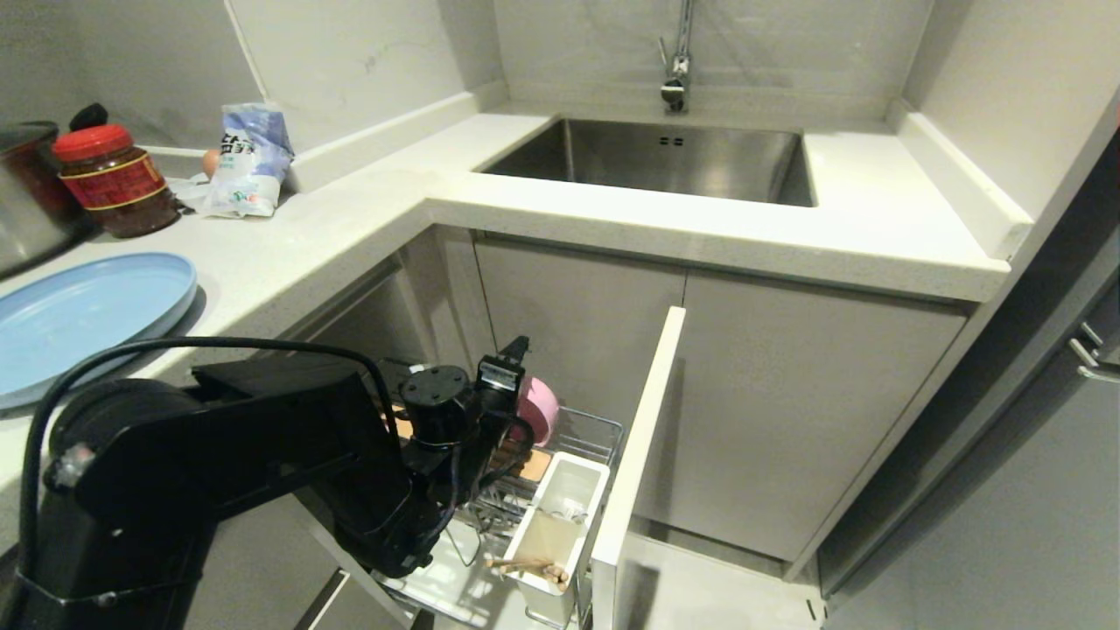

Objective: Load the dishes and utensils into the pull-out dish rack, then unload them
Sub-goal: Pick up the bowl and place it in the cupboard

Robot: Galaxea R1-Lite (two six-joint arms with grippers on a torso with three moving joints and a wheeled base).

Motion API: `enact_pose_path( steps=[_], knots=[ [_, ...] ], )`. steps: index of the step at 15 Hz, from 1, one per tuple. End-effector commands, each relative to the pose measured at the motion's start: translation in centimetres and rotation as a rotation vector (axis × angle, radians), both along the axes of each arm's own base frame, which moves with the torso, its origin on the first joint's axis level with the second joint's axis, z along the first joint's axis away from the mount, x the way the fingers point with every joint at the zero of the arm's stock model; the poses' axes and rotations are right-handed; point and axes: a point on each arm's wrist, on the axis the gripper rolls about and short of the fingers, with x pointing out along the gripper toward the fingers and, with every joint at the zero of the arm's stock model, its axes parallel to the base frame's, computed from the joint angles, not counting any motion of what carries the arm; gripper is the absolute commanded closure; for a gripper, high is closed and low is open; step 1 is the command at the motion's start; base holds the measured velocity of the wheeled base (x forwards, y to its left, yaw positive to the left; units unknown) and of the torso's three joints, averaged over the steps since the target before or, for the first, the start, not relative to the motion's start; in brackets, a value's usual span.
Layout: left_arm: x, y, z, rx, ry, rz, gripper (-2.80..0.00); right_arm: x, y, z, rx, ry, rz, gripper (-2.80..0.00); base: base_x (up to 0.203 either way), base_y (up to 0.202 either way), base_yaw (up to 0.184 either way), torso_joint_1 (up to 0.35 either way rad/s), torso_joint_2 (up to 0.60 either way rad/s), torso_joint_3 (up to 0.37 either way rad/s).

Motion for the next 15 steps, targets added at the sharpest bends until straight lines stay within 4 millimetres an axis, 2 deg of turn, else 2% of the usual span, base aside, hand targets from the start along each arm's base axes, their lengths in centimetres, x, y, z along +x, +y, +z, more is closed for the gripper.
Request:
enact_pose_path(
  steps=[1, 5, 8, 10, 15],
  knots=[
    [-0.7, -0.1, 1.5, -0.013, -0.011, 0.023, -2.8, 0.2, 0.0, -0.7, 0.0, 0.025, 0.001, 0.0, 0.0, 0.0, 0.0, 0.0, 0.0, 0.0],
    [-3.1, -0.3, 5.9, 0.046, 0.079, 0.049, -2.8, 0.2, 0.0, -0.7, 0.001, 0.025, 0.001, 0.0, 0.0, 0.0, 0.0, 0.0, 0.0, 0.0],
    [-4.9, 0.1, 7.5, 0.171, 0.181, 0.083, -2.8, 0.2, 0.0, -0.7, 0.0, 0.025, 0.001, 0.0, 0.0, 0.0, 0.0, 0.0, 0.0, 0.0],
    [-5.7, 0.0, 7.7, 0.242, 0.249, 0.116, -2.8, 0.2, 0.0, -0.7, 0.0, 0.025, 0.001, 0.0, 0.0, 0.0, 0.0, 0.0, 0.0, 0.0],
    [-5.2, -1.2, 5.7, 0.239, 0.303, 0.106, -2.8, 0.2, 0.0, -0.7, 0.0, 0.025, 0.001, 0.0, 0.0, 0.0, 0.0, 0.0, 0.0, 0.0]
  ],
)
